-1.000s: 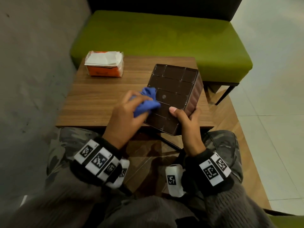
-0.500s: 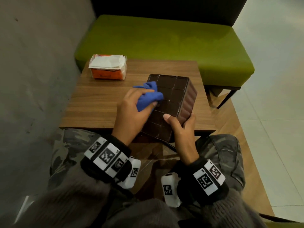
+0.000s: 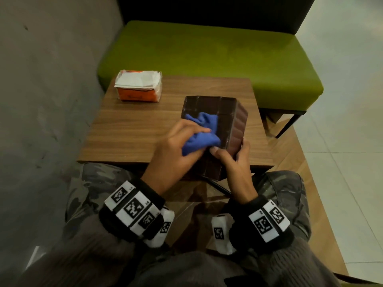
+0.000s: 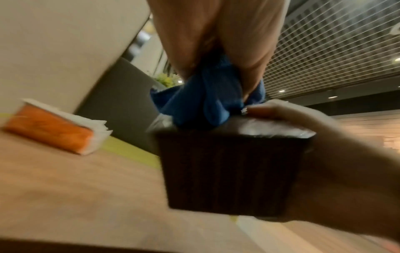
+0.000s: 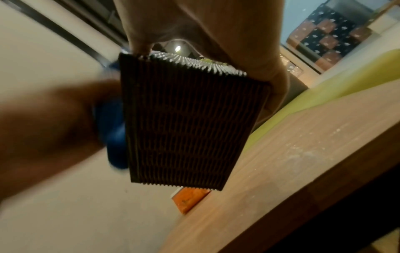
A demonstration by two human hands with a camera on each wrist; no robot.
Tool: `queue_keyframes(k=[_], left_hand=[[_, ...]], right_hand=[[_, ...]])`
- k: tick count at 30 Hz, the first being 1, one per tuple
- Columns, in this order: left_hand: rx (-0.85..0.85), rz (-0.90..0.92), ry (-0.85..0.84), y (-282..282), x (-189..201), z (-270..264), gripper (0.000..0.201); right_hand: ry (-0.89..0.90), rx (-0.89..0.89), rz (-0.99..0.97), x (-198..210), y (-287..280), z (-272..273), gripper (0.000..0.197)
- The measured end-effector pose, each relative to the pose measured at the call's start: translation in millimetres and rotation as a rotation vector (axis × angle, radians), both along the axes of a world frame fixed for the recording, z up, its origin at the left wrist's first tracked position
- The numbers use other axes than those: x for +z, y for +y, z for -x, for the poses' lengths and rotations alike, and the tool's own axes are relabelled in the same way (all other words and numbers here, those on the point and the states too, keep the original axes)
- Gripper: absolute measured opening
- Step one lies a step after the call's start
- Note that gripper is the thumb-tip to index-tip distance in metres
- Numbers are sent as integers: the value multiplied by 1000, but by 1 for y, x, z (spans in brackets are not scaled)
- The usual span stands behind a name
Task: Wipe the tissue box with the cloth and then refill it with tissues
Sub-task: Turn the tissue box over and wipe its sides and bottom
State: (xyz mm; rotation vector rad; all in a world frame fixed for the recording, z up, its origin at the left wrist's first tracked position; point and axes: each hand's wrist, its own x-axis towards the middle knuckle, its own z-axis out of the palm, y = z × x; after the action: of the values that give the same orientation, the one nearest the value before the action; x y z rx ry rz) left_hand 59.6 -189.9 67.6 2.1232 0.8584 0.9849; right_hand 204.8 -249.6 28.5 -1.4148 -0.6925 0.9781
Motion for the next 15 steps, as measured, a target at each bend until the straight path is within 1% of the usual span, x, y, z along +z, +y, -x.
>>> queue_keyframes(k=[2,3,4,6,8,9,10,12,13,14,15], left_hand=[[178,19,-56,11,-10,9,29],[212,19,-51,11,-14,10,29],[195,9,-27,5,-16,9,31],[65,-48,46,-18,-18,-1,35],[-59,-149,82,-38,-20,-6,36],[-94,-201,91,-41,-24,-7,36],[-113,-243,98,-40,-28,-5,36],[-73,-267,118,-30,-33,2,41],[-14,-232,114,-25,-34,5,43],[69,-174,90,-18,-33,8,43],[159,-105,41,-10,-32,11,40]], right_hand=[[70,-16,12,2,-1,-1,93],[74,-29,32,1,2,-3,90],[92,-53,51,2,5,-4,87],[162,-126,95,4,16,-6,85],[223,-171,156,2,24,-8,70],[241,-155,193,2,25,-8,66],[265,-128,221,0,25,-10,71],[333,-56,271,-4,22,-11,105],[349,-30,290,-4,18,-13,117],[353,-13,282,-4,15,-14,118],[337,-12,258,-5,12,-15,112]])
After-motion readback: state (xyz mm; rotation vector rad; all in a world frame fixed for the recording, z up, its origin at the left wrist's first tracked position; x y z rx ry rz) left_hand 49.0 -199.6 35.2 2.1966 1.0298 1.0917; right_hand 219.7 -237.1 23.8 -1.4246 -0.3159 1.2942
